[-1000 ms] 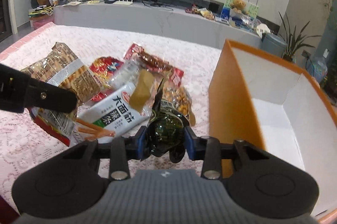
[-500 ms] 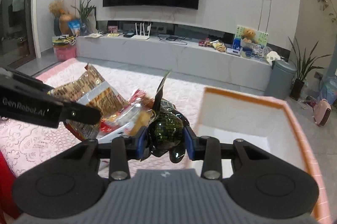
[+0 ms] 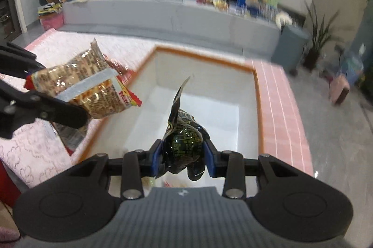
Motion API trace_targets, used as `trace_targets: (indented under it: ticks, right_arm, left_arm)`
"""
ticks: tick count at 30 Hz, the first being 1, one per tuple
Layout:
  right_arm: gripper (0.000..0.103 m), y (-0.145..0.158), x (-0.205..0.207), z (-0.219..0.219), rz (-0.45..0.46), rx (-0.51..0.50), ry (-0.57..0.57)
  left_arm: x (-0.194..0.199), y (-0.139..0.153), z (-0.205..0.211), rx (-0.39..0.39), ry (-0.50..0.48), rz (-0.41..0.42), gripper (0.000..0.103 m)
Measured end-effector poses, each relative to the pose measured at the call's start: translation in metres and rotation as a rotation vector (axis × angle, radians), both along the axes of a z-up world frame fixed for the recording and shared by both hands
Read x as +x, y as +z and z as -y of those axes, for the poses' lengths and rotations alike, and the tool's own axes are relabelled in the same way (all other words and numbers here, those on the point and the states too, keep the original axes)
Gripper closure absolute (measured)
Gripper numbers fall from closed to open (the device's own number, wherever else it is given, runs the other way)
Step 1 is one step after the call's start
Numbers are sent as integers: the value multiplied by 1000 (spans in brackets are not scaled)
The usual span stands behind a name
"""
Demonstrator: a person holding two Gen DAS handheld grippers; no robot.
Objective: Organize snacks
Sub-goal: 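Carry the fries bag and green packet over the box, then open both tools to drop the snacks into the box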
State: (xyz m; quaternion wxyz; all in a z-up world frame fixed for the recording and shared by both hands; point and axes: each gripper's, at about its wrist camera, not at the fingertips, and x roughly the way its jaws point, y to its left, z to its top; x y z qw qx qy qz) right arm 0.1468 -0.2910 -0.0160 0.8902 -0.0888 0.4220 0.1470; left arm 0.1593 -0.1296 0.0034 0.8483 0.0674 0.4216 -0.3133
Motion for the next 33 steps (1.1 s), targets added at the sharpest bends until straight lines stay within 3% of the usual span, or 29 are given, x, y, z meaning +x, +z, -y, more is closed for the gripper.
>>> trace_targets:
  ticks: [14, 19, 23, 26, 33]
  right_arm:
    - [67, -45, 43, 14, -214, -97, 108]
    - [67, -54, 52, 11, -256, -113, 140]
    - [67, -62, 58, 7, -291, -132, 147]
    - [67, -68, 66, 4, -321, -154, 147]
    - [67, -71, 71, 2, -342, -161, 143]
  left_arm:
    - [47, -57, 46, 191, -168, -186, 60]
    - [56, -73, 63, 223, -176, -217, 60]
    - [64, -86, 73, 306, -157, -206, 60]
    - [71, -95, 75, 324, -153, -245, 60]
    - [73, -97, 72, 304, -141, -232, 53]
